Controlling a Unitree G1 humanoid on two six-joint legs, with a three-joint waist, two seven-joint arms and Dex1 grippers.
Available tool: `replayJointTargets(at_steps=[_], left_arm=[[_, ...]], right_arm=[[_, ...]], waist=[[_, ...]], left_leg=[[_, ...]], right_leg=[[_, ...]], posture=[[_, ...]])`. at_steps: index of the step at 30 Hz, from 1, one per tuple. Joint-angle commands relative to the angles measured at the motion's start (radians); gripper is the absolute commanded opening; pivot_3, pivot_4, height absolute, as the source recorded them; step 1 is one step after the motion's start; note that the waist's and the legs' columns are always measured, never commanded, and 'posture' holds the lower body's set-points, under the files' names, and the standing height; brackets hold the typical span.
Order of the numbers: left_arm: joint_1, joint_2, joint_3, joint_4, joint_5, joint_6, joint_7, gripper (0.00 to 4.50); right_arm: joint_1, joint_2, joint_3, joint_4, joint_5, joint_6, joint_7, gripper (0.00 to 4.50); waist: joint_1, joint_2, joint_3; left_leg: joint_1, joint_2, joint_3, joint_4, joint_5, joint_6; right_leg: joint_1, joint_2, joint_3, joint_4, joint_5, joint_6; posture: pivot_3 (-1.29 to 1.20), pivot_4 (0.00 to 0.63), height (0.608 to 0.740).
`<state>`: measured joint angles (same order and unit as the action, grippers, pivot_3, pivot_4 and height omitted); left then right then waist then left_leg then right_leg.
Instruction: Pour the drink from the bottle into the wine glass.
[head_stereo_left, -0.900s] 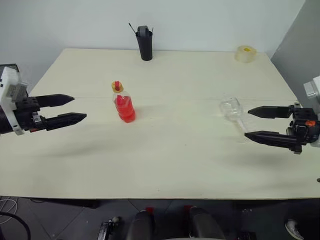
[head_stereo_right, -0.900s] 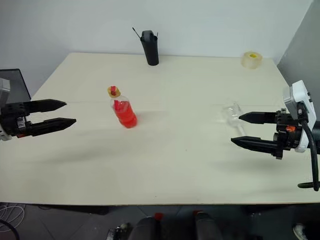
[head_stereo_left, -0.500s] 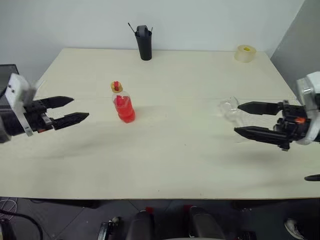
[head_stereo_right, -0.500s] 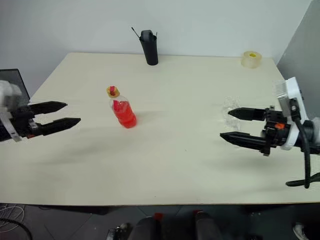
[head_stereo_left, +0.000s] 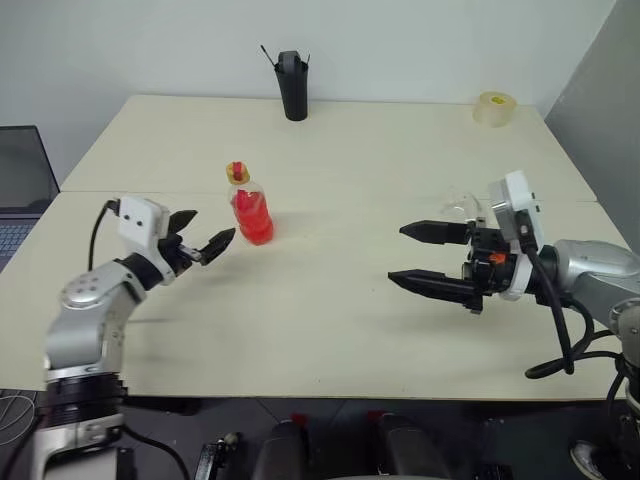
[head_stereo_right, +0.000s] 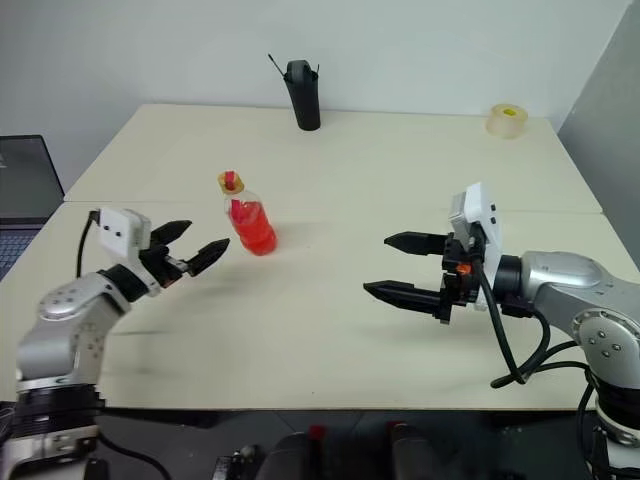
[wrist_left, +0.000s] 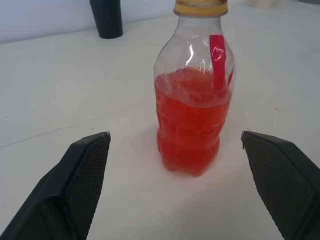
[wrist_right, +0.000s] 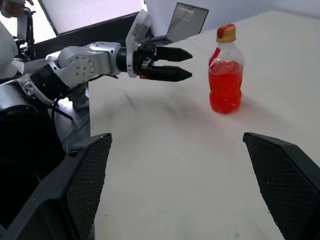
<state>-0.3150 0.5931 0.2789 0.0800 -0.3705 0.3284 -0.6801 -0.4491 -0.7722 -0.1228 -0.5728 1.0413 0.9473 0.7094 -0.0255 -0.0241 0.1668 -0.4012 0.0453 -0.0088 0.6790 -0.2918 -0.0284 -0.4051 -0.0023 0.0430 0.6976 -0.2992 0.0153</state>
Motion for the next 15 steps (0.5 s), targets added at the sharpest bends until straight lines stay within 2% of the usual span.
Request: replayJointTargets(at_steps=[1,5,10,15], left_arm=[[-0.017,-0.024,-0.005,-0.013,0.010,-0.048,0.026,4.50],[-0.029,-0.037,-0.014,-0.003,0.012,-0.056,0.032,4.50],[-0.093,-0.047,-0.017,0.104,0.067,-0.127,0.094,4.50],[-0.149,-0.093,-0.056,0.154,0.075,-0.152,0.091,4.50]], right_arm=[[-0.025,0.015,0.006,-0.035,0.016,-0.008,-0.025,4.49],[-0.021,0.025,0.024,-0.053,0.018,-0.006,-0.042,4.49],[-0.019,0.036,0.048,-0.063,0.011,-0.006,-0.054,4.49],[-0.038,0.066,0.094,-0.064,-0.017,-0.011,-0.093,4.49]], waist=[[0.000,0.000,0.000],[-0.002,0.000,0.000],[-0.001,0.000,0.000],[-0.001,0.000,0.000]], left_leg=[[0.000,0.000,0.000,0.000,0.000,0.000],[0.000,0.000,-0.001,0.000,0.000,0.000],[0.000,0.000,-0.001,0.000,0.000,0.000],[0.000,-0.001,-0.001,0.000,0.000,0.000]], right_leg=[[0.000,0.000,0.000,0.000,0.000,0.000],[0.000,0.000,0.000,0.000,0.000,0.000],[0.000,0.000,-0.001,0.000,0.000,0.000],[0.000,0.000,-0.002,0.000,0.000,0.000]], posture=[[0.00,0.150,0.740],[0.00,0.150,0.740],[0.00,0.150,0.740],[0.00,0.150,0.740]])
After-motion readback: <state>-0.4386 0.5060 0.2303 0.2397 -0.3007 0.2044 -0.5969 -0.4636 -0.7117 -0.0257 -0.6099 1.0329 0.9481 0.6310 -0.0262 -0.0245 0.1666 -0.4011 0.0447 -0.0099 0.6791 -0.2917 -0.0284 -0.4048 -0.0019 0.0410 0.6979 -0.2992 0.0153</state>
